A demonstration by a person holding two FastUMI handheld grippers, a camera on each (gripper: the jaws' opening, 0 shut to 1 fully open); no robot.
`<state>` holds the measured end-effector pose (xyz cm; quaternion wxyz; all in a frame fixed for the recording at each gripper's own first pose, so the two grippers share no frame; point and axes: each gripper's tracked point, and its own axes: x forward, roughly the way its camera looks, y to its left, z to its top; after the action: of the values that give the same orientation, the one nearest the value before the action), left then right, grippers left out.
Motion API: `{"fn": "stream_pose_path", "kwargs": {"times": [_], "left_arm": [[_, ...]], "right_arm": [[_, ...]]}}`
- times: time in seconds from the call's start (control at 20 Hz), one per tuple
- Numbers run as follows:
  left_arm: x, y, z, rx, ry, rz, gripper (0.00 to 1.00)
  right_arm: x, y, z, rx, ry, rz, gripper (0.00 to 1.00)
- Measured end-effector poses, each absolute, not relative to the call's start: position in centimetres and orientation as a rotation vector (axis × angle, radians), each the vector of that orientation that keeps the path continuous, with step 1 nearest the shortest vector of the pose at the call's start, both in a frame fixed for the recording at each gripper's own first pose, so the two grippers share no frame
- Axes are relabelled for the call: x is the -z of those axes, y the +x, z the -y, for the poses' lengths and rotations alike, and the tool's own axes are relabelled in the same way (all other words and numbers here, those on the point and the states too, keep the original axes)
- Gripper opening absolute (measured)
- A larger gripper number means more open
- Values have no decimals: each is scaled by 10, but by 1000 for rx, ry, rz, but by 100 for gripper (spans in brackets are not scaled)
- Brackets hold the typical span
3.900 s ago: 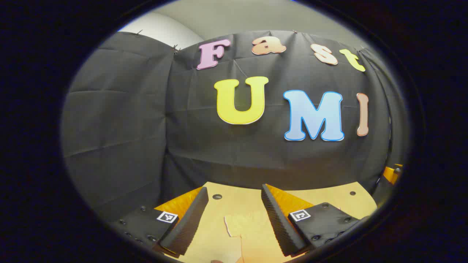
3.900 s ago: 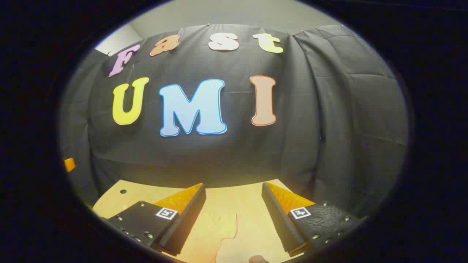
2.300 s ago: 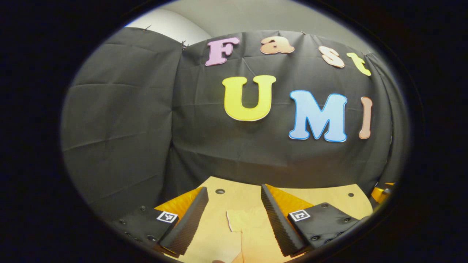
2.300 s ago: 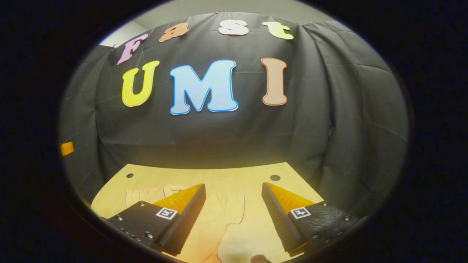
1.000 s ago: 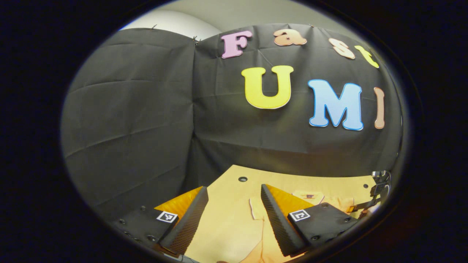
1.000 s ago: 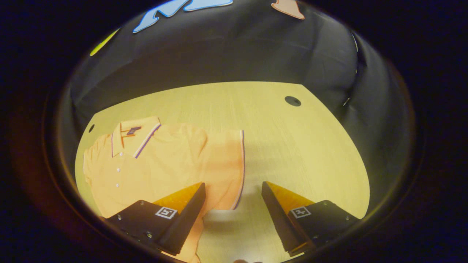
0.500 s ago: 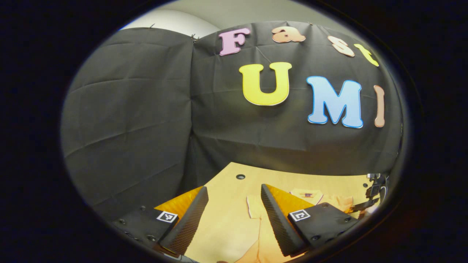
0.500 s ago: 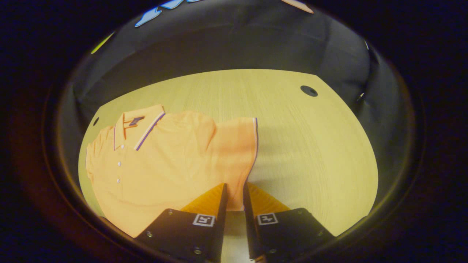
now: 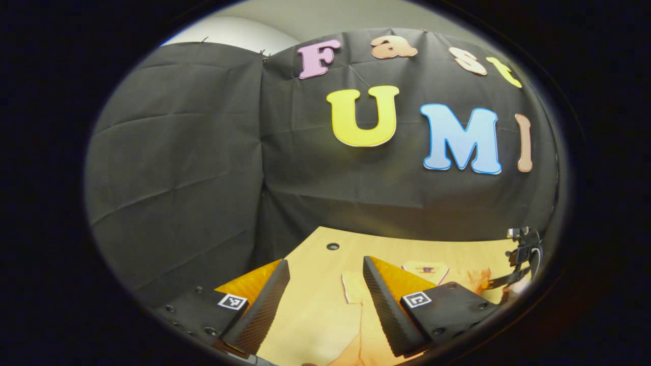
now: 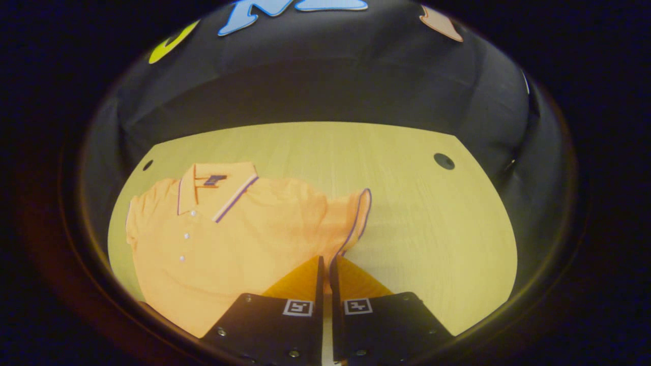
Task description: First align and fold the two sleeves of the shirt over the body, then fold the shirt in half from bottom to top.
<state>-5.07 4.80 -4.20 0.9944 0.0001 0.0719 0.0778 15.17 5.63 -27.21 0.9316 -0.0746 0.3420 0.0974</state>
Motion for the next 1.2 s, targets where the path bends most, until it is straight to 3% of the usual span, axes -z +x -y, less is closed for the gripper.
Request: {"fn": "stream_pose_path", "kwargs": {"times": [0.25,0.6,0.7,0.85,1.2], "left_arm": [[42,-53,-47,-149,9,-141,94],[47,-57,-58,-168,18,-149,94],[53,-60,-63,-178,25,-163,94],[63,-59,-69,-181,13,-189,95],[90,-46,-73,-156,-2,-236,95]], "right_arm": [[254,143,-127,-376,-239,-643,8],[291,102,-204,-583,-488,-678,8],[294,87,-217,-628,-472,-708,30],[290,81,-220,-650,-473,-702,51],[261,82,-198,-601,-442,-659,53]]}}
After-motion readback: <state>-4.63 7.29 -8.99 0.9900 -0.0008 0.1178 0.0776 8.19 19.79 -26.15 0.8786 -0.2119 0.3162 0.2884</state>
